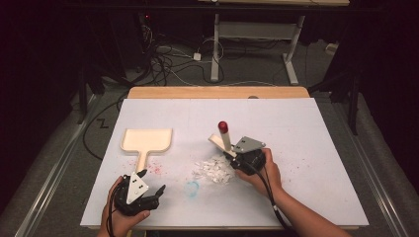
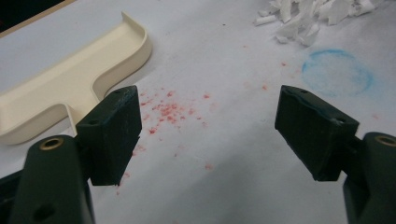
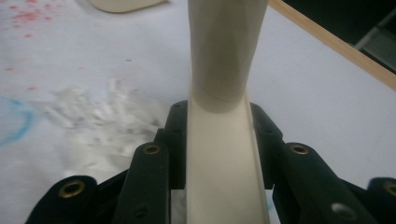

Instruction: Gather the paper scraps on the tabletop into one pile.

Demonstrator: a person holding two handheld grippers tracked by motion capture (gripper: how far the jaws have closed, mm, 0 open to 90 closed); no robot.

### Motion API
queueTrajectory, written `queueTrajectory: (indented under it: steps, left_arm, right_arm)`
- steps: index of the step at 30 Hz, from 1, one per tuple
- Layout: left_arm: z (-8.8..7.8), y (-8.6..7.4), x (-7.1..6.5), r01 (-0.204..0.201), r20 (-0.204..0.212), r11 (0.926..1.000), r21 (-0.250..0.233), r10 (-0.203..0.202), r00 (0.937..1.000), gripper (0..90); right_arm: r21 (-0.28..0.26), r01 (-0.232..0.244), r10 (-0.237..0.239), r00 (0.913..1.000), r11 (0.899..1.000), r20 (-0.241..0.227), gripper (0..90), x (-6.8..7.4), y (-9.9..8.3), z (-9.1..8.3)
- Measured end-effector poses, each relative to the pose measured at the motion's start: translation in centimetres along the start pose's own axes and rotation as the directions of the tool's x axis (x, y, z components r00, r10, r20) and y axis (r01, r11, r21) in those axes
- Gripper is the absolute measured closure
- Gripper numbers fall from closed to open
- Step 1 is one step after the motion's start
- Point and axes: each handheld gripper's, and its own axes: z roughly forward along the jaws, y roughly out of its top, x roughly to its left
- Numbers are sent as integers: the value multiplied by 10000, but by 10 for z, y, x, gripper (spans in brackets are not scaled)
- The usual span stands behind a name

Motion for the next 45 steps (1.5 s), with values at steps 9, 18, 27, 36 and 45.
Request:
queueTrajectory:
  steps: [9,18,27,36,45]
  left_arm:
    - [0,-1,1,16,40,10000,-56,-16,10000,217]
    - [0,-1,0,-125,2,9999,73,125,9999,217]
    - [1,0,-7,-956,-157,9953,150,958,9953,217]
    - [2,4,-11,-1151,-138,9933,136,1153,9932,216]
    - [2,3,-12,-1192,7,9928,99,1192,9929,217]
  right_arm:
    - [-89,420,-423,9985,9991,-347,677,29,18,10]
    - [-779,-270,261,9996,9966,-128,677,1,22,-13]
    - [-335,-304,312,9992,9990,245,678,-33,-1,-56]
    - [784,-378,398,9989,9962,-243,678,-25,-37,-69]
    - [471,178,-132,9954,9987,-953,677,7,-24,-59]
